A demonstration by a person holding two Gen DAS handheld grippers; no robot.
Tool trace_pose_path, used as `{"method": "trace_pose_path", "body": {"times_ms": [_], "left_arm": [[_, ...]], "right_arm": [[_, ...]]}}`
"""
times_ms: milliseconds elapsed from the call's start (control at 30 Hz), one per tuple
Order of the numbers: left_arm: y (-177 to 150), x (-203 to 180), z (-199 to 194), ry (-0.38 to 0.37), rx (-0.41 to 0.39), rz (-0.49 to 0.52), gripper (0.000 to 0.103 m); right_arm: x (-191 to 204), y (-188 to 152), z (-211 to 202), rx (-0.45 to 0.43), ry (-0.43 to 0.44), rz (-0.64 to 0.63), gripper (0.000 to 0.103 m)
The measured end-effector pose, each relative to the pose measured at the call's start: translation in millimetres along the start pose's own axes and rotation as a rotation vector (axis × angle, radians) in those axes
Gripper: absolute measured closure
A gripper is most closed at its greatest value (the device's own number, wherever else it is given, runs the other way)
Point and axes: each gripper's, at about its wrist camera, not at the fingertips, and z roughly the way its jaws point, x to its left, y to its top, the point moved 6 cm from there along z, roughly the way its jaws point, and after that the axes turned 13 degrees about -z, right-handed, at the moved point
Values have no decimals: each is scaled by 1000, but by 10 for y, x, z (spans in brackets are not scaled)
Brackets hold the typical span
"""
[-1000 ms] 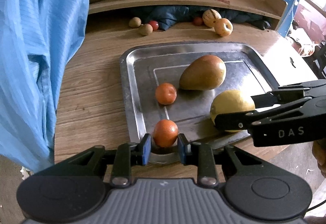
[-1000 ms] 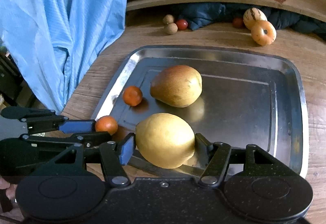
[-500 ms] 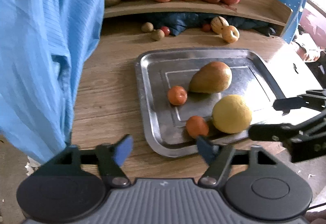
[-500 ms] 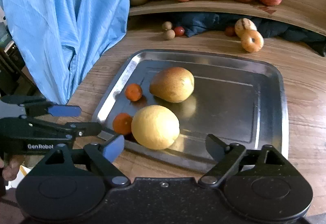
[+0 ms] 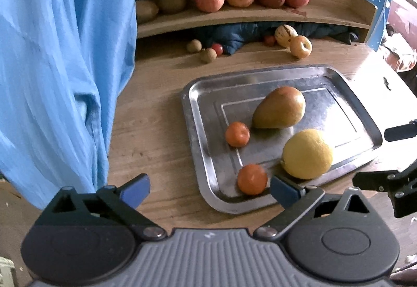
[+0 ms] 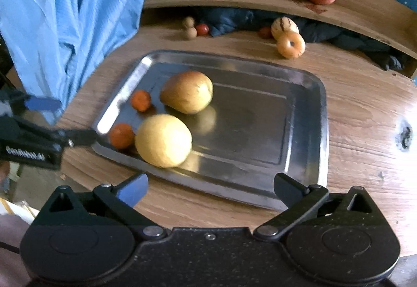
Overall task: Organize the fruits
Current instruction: 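Withdraw both open tools from the tray toward the fruits under the shelf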
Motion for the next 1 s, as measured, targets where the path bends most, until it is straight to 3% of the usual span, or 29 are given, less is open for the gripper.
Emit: {"method": "trace_pose_path", "body": {"times_ms": [300,1000], "left_arm": [[120,16,73,37,-9,30,0],[745,53,395,7,-78,4,0]], "right_arm": [[-168,-13,31,40,-38,29,1],[-547,513,80,-32,-70,142,1]]}}
